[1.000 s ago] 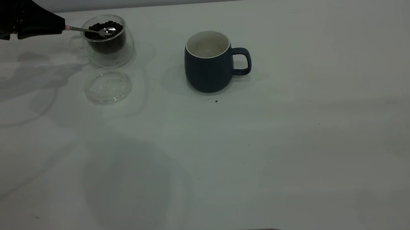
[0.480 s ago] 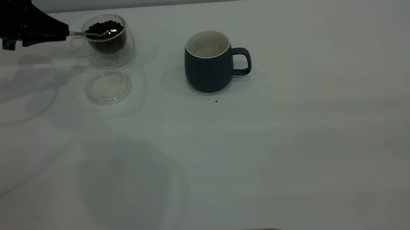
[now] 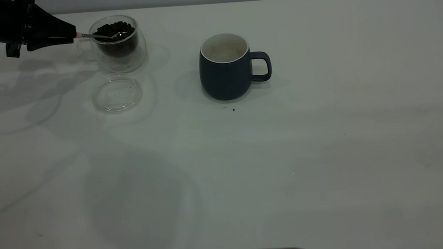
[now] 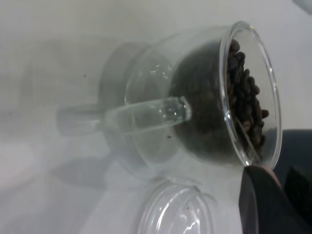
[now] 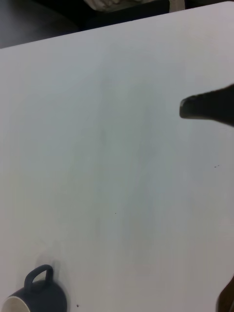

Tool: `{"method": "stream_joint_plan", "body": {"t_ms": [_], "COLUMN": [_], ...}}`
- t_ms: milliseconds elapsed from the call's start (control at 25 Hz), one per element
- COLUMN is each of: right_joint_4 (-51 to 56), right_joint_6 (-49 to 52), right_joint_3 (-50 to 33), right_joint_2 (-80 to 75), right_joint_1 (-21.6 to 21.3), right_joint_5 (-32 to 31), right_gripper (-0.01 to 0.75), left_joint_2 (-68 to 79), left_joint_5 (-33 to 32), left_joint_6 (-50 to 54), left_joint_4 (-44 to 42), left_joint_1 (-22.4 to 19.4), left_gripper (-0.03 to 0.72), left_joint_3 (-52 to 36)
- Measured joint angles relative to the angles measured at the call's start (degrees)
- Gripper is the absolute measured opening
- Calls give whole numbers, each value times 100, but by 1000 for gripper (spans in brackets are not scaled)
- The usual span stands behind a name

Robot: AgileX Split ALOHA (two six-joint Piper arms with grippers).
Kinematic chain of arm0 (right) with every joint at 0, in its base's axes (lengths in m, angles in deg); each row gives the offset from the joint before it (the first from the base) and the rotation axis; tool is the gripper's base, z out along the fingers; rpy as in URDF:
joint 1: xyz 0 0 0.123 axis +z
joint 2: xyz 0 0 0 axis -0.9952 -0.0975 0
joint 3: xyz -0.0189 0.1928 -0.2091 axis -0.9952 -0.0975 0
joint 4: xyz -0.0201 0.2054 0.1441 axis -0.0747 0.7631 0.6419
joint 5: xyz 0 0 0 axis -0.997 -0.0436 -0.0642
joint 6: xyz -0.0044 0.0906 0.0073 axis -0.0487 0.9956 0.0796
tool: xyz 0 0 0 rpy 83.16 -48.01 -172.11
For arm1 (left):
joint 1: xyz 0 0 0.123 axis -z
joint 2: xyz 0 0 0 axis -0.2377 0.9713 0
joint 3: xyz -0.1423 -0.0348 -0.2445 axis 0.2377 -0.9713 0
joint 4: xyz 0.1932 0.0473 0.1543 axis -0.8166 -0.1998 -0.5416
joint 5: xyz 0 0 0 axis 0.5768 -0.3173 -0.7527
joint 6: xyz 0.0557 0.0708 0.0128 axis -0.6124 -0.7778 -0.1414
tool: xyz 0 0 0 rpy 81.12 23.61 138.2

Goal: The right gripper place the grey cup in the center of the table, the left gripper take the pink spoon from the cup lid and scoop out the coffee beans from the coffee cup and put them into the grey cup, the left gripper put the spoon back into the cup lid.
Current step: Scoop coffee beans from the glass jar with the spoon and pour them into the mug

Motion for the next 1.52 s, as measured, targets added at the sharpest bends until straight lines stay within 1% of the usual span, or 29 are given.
{"method": "stream_joint_plan", "body": {"t_ms": [200,360,720,960,1200,1520], "right_joint_4": [0,0,0,0,0,0], "right_joint_6": [0,0,0,0,0,0], "right_joint_3": [0,0,0,0,0,0], "right_joint_2": [0,0,0,0,0,0], "right_joint_1": [0,0,0,0,0,0], "right_joint_5": [0,0,0,0,0,0], "right_gripper": [572,572,572,572,572,571], "left_joint_2": [16,16,17,17,17,17], "left_joint_5": [-105,-254,-374,-705,-1101,-1332], "left_joint_6": [47,142,377,562,645,722], "left_joint_4": [175,181,188,194,199,195], "left_joint_1": [-72,-122,-279,-449,-463,-463], "left_gripper": [114,114,114,114,114,114], "left_joint_3": [0,0,0,0,0,0]}}
